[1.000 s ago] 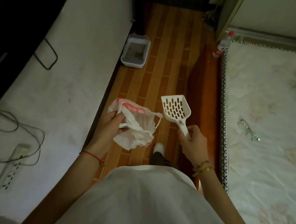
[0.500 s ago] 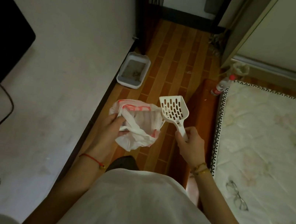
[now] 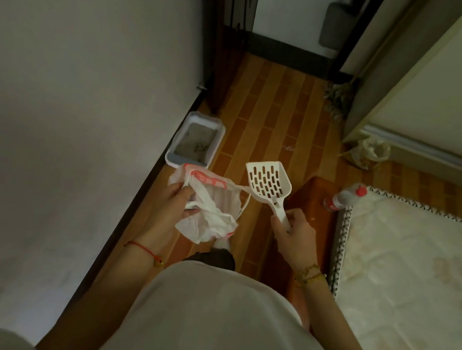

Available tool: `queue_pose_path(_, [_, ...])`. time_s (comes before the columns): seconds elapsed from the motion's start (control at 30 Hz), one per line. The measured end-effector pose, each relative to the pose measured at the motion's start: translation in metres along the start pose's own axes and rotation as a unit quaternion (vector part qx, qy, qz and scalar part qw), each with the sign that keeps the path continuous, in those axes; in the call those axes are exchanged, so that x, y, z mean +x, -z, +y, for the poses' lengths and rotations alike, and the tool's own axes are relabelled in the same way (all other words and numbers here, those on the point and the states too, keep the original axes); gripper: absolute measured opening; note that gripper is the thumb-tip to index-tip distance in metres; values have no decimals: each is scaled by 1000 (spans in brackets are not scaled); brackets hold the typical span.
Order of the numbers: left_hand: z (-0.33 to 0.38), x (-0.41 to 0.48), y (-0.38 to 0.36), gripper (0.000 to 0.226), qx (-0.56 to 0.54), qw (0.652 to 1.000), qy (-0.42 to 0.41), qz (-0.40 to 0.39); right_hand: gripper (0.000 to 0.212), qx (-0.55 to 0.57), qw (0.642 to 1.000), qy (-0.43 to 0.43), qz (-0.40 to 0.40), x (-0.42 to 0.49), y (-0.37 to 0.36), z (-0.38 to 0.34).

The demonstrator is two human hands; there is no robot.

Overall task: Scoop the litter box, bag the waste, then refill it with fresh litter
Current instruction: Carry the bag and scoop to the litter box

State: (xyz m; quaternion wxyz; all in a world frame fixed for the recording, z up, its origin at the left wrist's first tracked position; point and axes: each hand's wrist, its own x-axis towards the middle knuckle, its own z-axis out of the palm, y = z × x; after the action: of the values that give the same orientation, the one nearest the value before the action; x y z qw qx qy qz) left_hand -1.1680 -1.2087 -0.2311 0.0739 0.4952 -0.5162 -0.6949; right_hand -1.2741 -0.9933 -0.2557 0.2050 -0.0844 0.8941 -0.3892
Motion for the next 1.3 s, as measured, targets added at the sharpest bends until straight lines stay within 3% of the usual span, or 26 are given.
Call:
queue_pose_path(0.17, [54,64,-27,24,2,999,-36,2,30,-28,999,22,-8,99,16,-36])
queue_pose_path(0.33, [103,107,-50,27,-11,1000,-8,17,27,-40,999,33,-7,173,19,-62])
queue_pose_path(0.6, [146,164,-75,26,-70,994,-31,72,36,-38,996,47,-63,273,4,-91])
queue_pose_path(0.8, [171,204,-105,30,-117,982,-18,147,32,-83,983,120,-113,367,-2,-120])
queue_pose_path(1.13, [221,253,-178,13,-234,922,-16,309,26,-109,912,259,-299,527,14,-205])
queue_pose_path(1.3, [238,262,-206,12,-282,888,-31,363,27,-138,871,323,-344,568,10,-237])
